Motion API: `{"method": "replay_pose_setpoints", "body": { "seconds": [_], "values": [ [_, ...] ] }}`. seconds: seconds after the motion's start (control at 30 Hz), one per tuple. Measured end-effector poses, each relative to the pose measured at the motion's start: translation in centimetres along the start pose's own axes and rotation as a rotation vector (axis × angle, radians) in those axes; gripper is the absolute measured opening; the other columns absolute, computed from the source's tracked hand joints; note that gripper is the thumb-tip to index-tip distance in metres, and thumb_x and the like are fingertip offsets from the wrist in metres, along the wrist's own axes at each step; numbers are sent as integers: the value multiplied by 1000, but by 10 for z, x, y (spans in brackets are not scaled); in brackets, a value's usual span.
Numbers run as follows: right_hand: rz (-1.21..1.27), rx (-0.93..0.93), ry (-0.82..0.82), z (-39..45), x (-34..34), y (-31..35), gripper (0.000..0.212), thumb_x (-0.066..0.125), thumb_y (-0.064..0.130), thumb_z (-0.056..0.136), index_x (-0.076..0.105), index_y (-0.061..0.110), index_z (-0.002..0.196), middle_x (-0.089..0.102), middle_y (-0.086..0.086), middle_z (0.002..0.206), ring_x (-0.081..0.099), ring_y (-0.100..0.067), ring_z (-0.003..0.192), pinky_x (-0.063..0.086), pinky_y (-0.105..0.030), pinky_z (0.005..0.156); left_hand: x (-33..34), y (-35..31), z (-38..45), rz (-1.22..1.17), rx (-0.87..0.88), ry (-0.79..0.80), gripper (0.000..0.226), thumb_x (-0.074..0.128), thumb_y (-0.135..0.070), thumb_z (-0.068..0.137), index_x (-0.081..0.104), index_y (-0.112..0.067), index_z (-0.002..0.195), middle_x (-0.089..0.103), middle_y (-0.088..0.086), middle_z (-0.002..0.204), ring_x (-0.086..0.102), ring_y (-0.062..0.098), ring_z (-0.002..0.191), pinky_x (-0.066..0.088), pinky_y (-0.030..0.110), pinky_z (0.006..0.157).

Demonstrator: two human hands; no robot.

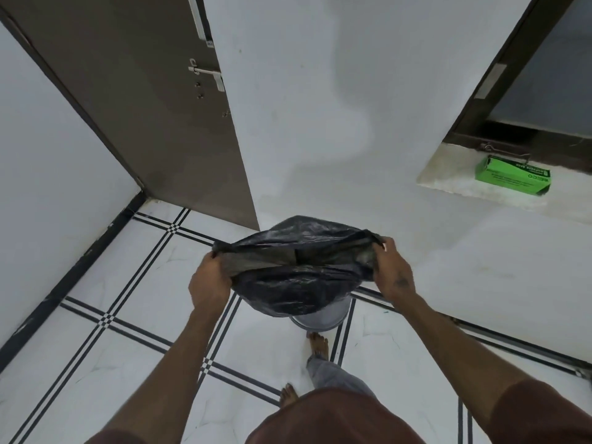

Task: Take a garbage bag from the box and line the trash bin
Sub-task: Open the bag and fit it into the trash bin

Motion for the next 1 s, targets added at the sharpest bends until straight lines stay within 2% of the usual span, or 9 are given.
{"method": "replay_pose_setpoints", "body": {
  "seconds": [0.1,0.17,0.27,0.33,0.5,0.73,0.8,0.9,1.0],
  "values": [
    [-352,-398,399,-18,47,15,44,41,36,103,41,24,145,42,-9,149,54,-35,123,51,-38,95,15,-39,-19,203,486,116,41,62,-11,81,64,-21,120,64,2,118,68,32,82,56,37,63],
    [-535,-587,461,-29,69,7,42,49,32,98,50,25,139,40,-5,146,57,-33,116,53,-41,88,14,-39,-17,138,417,91,42,59,-12,83,62,-22,124,64,0,122,68,32,85,55,36,65],
    [-421,-270,335,-24,52,-14,32,56,26,93,57,19,124,46,-7,131,60,-31,104,53,-38,81,5,-8,-3,-38,-6,25,29,50,-15,89,63,-14,116,66,6,116,66,34,92,51,38,76],
    [-278,42,257,-19,38,-32,27,55,10,90,49,6,116,53,-13,117,61,-37,99,50,-39,80,5,11,2,-61,-119,67,25,51,-12,89,64,-11,110,69,10,107,67,35,91,49,37,76],
    [-135,144,129,5,20,-29,39,51,11,87,49,10,127,52,-15,119,61,-39,100,49,-42,85,10,-2,6,-91,7,148,29,52,-11,87,65,-13,113,70,8,110,66,32,96,54,39,83],
    [-35,-118,-239,-6,-2,11,73,56,-1,88,30,28,149,38,-6,137,58,-24,74,55,-38,63,-16,-77,-16,-277,469,-115,27,52,-16,95,62,-21,119,53,-14,138,59,3,99,51,24,75],
    [-152,-133,-58,-23,19,5,66,56,1,87,42,27,146,42,-8,136,61,-29,87,55,-37,73,8,-70,-30,-95,514,18,33,55,-22,93,57,-24,126,58,-9,133,63,11,96,53,28,71],
    [-314,-7,445,-53,67,-36,42,42,26,95,56,7,130,57,-17,127,59,-37,114,52,-20,82,58,-24,-48,354,329,448,29,56,-26,90,60,-20,118,69,2,112,68,26,95,52,32,74],
    [-357,104,612,-59,103,-95,29,45,32,86,56,27,113,62,-13,118,64,-34,107,53,-33,79,68,8,-58,324,147,541,34,53,-20,89,62,-24,121,68,3,114,66,26,104,50,32,83]
  ]
}}
Point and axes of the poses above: each hand's wrist, its own z-axis towards the middle knuckle, its own x-axis out of the palm, y = z × x, the point moved 6 cm from there along z, towards the middle knuckle
